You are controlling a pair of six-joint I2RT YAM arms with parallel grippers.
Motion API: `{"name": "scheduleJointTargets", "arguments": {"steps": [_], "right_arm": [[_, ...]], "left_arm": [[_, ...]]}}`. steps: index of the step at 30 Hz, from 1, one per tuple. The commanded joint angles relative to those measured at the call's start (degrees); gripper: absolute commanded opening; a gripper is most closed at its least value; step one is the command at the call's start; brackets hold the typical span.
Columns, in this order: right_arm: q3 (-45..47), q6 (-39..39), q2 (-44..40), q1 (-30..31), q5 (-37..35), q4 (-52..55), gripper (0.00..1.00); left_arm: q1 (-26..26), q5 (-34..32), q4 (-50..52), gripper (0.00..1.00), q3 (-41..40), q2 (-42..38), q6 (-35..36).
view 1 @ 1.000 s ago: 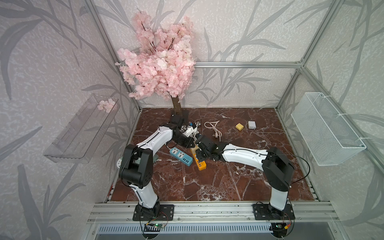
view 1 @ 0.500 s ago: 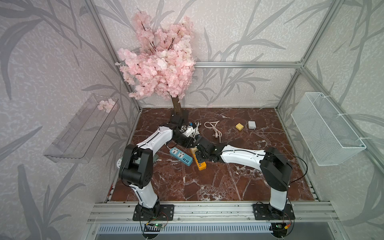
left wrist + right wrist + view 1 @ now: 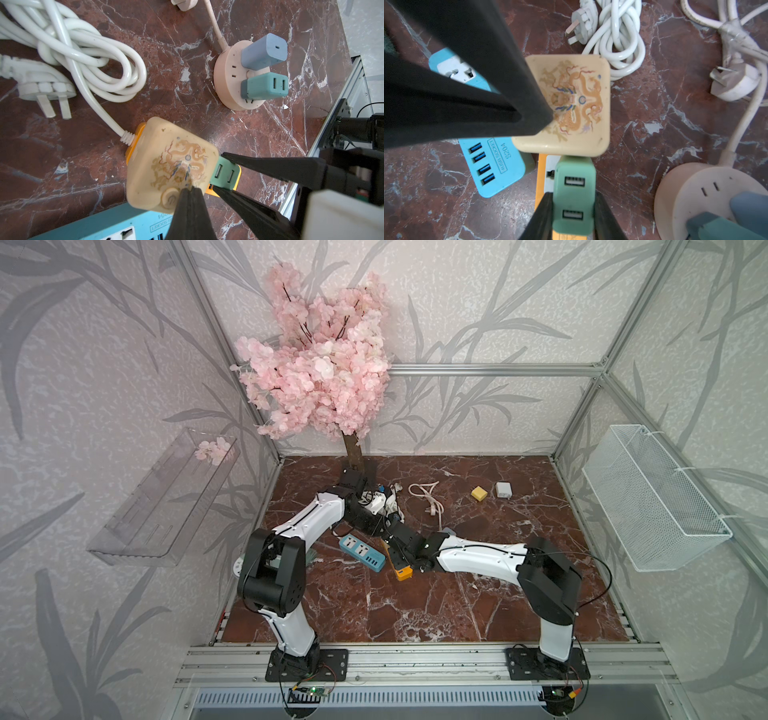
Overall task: Pull the plug off the socket
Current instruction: Remove the plug from the socket.
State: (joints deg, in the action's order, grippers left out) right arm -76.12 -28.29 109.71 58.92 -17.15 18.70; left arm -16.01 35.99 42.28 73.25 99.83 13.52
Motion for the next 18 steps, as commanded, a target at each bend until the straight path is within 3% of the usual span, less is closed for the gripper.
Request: {"name": "scheduleJointTargets", "arguments": {"steps": [1, 7, 13, 18], "right_arm": [[-1.12, 1.51, 1.39, 2.55, 0.30, 1.75, 0.15], [-0.45, 0.45, -0.42, 2.24, -1.02, 1.35, 0.10], [2.26, -0.22, -2.47, -2.20, 8.79, -2.46, 0.01], [2.64, -0.97, -2.63, -2.41, 9.25, -2.65, 0.00]], "left_arm": [[-0.16, -4.87, 2.41, 0.00, -2.55, 3.22, 0.12], [-0.07, -5.31, 2.28, 0.00, -2.59, 3.56, 0.19], [-0.03, -5.14, 2.61, 0.00, -2.93, 3.97, 0.45], [0.07, -5.51, 2.28, 0.00, -3.50, 4.49, 0.63]]}}
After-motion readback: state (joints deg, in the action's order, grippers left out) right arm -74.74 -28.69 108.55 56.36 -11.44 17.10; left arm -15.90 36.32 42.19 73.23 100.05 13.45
